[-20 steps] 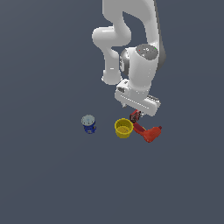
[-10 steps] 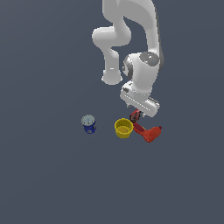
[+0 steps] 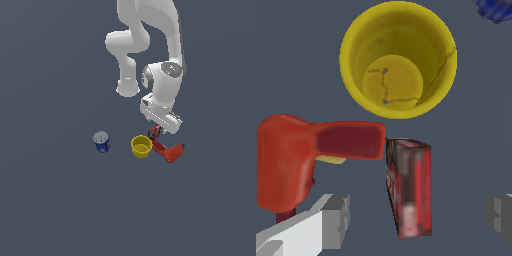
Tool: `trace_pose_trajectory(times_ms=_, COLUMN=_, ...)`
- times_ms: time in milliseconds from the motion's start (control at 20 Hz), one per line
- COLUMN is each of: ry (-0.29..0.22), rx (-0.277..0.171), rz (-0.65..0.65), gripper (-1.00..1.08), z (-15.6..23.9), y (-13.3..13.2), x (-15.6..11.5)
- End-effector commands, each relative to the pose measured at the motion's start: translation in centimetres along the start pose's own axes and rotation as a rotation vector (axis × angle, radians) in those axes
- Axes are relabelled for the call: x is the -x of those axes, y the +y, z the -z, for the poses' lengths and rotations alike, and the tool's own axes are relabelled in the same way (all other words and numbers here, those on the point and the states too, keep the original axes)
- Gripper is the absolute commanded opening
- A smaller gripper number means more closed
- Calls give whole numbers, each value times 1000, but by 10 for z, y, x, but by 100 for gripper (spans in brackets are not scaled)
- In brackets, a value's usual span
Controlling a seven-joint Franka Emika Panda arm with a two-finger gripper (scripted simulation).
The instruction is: Pick up a designated object from a clutter of objects.
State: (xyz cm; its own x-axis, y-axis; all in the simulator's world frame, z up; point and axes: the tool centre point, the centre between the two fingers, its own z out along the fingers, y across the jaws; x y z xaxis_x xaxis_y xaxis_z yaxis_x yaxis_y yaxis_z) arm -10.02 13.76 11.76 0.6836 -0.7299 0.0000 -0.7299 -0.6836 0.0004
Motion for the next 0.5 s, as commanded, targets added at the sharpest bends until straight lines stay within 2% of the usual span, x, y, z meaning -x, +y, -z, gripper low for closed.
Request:
trace_pose_trajectory(times_ms=0, ry=0, rx=0, rz=-5, gripper=100, z=-1, y=0, x=1)
trace_pose_trajectory(times_ms=450, ry=-1, rx=0, rz=-3, gripper=100, z=-17, y=1, x=1)
